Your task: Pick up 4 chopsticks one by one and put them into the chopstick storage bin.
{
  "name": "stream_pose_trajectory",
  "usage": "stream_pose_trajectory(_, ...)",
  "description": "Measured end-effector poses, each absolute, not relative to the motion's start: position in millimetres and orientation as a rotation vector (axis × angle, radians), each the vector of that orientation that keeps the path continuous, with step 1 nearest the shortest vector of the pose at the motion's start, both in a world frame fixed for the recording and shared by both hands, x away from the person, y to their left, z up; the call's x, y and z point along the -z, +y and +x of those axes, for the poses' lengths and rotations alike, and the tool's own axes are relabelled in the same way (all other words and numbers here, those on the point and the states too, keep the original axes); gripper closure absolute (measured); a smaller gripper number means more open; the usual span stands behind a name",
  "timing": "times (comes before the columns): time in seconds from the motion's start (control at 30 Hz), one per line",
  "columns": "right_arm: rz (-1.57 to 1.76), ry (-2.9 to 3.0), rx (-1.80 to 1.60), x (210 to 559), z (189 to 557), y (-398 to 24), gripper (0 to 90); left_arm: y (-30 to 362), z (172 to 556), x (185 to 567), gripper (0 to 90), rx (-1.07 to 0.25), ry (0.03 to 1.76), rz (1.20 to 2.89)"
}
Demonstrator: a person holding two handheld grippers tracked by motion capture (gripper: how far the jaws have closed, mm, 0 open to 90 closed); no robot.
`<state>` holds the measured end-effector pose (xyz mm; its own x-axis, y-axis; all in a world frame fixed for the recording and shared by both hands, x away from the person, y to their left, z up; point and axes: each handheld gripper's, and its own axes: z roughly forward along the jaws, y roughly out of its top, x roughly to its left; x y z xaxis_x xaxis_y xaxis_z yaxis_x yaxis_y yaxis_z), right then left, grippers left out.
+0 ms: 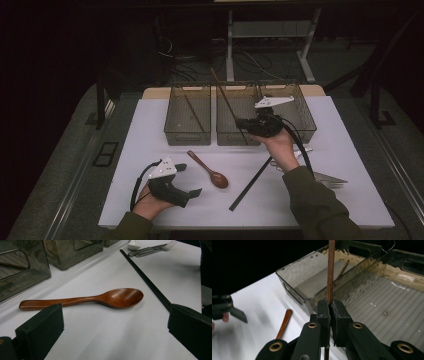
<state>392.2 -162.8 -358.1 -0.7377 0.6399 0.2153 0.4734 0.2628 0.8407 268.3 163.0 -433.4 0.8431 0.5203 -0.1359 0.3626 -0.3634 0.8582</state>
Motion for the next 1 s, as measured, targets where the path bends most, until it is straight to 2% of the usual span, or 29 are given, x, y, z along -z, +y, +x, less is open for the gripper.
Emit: stream_pose_trajectory(1.0, 1.069, 2.304, -1.522, 345, 439, -83, 84.9, 164, 268, 432, 0.0, -0.188, 0.643, 1.984)
